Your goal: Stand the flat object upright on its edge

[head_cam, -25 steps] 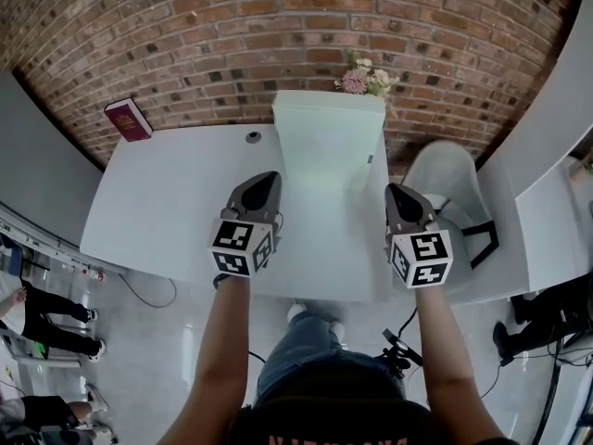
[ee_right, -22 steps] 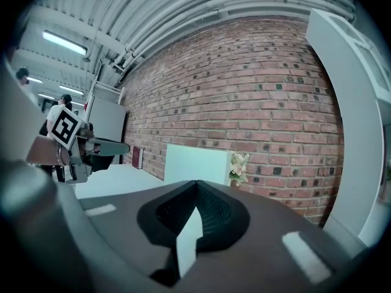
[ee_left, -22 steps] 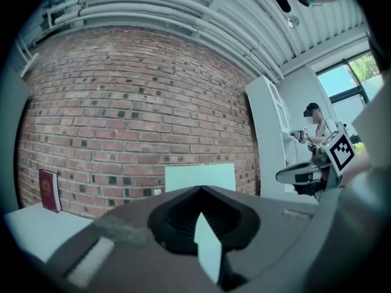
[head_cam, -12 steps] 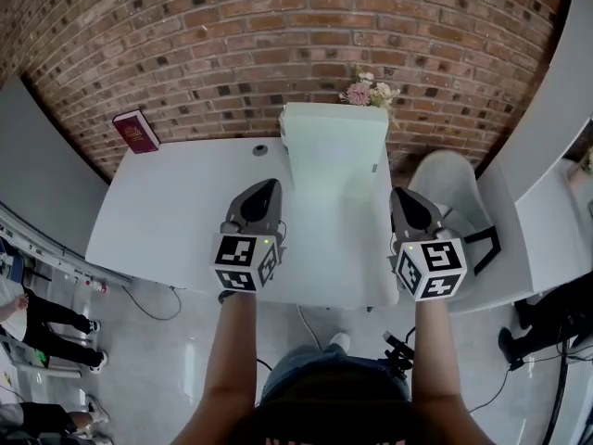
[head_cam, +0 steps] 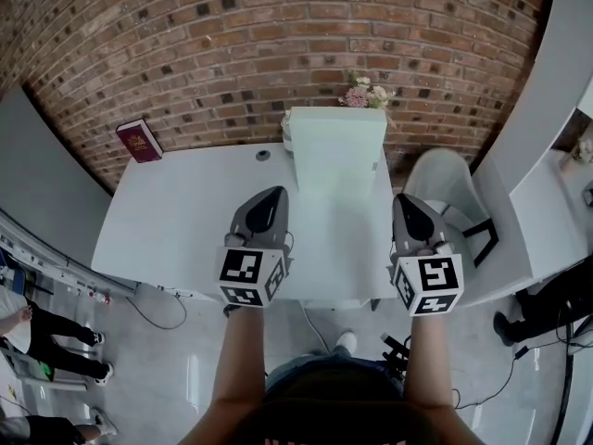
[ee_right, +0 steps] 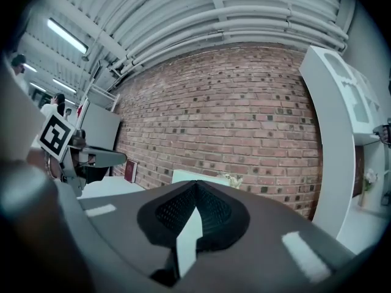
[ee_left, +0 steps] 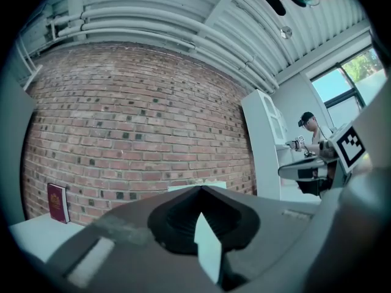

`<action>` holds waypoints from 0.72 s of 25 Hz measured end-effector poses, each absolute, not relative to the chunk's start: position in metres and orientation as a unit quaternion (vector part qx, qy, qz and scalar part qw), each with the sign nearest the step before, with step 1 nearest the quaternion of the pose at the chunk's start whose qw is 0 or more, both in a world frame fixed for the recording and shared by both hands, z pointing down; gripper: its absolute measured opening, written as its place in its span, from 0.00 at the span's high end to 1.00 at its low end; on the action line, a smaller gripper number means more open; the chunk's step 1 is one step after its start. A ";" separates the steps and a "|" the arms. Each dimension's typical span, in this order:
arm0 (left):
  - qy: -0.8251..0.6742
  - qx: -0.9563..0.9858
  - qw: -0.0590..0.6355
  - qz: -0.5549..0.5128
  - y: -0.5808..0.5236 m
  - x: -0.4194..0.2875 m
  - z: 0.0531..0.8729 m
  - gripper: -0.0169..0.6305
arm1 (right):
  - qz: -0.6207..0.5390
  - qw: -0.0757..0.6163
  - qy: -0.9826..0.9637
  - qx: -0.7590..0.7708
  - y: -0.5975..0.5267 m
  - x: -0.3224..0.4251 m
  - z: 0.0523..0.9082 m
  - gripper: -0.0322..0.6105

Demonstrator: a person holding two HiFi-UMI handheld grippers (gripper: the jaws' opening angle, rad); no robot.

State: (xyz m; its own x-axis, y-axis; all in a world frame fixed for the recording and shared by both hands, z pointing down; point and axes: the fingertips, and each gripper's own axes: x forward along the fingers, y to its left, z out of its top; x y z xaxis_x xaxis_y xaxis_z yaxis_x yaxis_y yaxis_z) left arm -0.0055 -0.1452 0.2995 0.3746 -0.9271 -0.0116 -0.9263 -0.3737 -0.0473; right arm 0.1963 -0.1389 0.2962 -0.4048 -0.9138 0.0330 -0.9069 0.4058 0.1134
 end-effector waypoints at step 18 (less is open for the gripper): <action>0.553 -0.832 0.040 0.003 -0.098 -0.023 0.282 0.97 | -0.044 0.030 -0.823 0.565 -0.089 0.185 0.281 0.95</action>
State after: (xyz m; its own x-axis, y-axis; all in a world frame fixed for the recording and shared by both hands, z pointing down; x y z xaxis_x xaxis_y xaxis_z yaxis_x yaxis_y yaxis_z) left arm -0.0234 -0.0980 0.2817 0.3876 -0.9205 -0.0489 -0.9209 -0.3844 -0.0642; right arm 0.1851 -0.0886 0.2809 -0.3587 -0.9334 -0.0010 -0.9282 0.3566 0.1058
